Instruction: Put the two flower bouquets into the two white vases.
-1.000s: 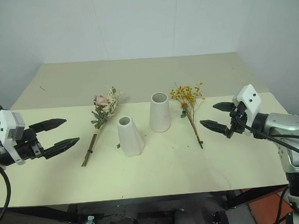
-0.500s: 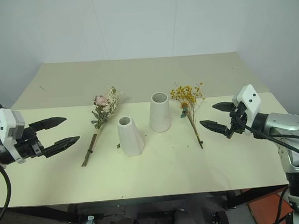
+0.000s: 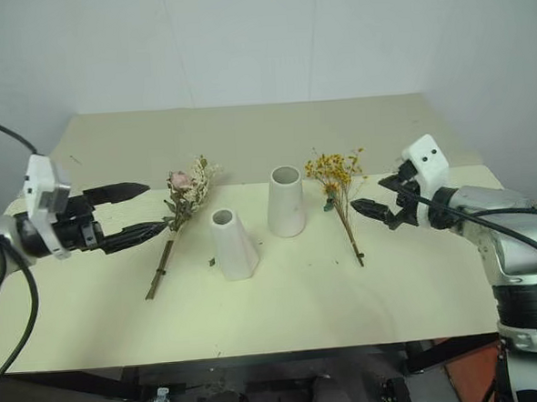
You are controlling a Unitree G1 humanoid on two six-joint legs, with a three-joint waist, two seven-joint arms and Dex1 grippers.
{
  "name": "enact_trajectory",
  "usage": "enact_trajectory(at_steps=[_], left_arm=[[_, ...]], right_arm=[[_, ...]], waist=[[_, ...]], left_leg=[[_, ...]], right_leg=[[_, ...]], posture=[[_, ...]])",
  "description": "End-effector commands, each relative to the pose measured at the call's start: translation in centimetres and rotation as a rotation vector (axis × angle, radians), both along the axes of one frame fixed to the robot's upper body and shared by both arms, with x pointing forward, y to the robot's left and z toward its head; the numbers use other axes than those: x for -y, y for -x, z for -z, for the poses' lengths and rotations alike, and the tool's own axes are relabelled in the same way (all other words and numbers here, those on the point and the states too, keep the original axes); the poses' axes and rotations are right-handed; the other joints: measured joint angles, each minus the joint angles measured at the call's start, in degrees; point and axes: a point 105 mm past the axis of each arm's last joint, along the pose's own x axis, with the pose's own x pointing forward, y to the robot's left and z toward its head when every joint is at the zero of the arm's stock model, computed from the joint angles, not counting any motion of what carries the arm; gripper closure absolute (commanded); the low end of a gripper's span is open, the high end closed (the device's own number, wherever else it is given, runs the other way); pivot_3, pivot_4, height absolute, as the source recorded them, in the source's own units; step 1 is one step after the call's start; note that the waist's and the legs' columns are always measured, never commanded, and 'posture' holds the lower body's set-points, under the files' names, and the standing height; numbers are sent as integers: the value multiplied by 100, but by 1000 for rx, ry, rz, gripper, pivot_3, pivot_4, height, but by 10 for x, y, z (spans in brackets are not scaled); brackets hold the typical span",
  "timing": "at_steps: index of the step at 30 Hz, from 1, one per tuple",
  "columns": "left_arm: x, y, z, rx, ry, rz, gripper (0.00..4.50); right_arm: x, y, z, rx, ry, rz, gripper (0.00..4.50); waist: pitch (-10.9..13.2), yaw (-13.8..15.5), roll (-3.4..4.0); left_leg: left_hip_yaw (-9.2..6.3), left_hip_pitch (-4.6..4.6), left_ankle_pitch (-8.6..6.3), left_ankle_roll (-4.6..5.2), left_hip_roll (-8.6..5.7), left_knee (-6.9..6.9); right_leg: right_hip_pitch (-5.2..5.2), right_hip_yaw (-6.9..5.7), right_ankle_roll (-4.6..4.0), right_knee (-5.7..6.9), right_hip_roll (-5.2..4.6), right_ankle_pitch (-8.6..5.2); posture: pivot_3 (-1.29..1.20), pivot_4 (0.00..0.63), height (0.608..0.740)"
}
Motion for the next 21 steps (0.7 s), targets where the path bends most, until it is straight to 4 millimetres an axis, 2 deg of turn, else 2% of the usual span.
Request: enact_trajectory(at_steps=[1,5,11,20,21], left_arm=[[8,-3,-11,18,-25,44,54],[20,-14,-16,34,-48,56,54],[36,-16,-19,46,-42,101,54],[38,-20,-20,52,-49,114,54],[38,-20,-20,52,-50,113,17]], right_arm=[[-10,0,-9,-33,14,15,0],[-20,-6,6,-148,126,43,0],[-23,-20,24,-263,193,117,0],[-32,-50,62,-333,283,204,0],[-32,-53,65,-335,290,210,176]], waist=[[0,3,0],[0,-5,-1],[1,-13,-2],[1,-39,-2],[1,-43,-2]], left_leg=[[0,-1,0,0,0,0],[0,0,0,0,0,0],[-1,-4,0,0,1,1],[-2,-5,0,1,1,1],[-2,-6,0,1,1,1]], right_leg=[[0,1,0,-2,0,0],[-2,11,1,2,9,0],[-2,27,1,-2,20,1],[-5,28,-1,1,22,3],[-5,28,-6,1,22,6]], posture=[[0,150,740],[0,150,740],[0,150,740],[0,150,740],[0,150,740]])
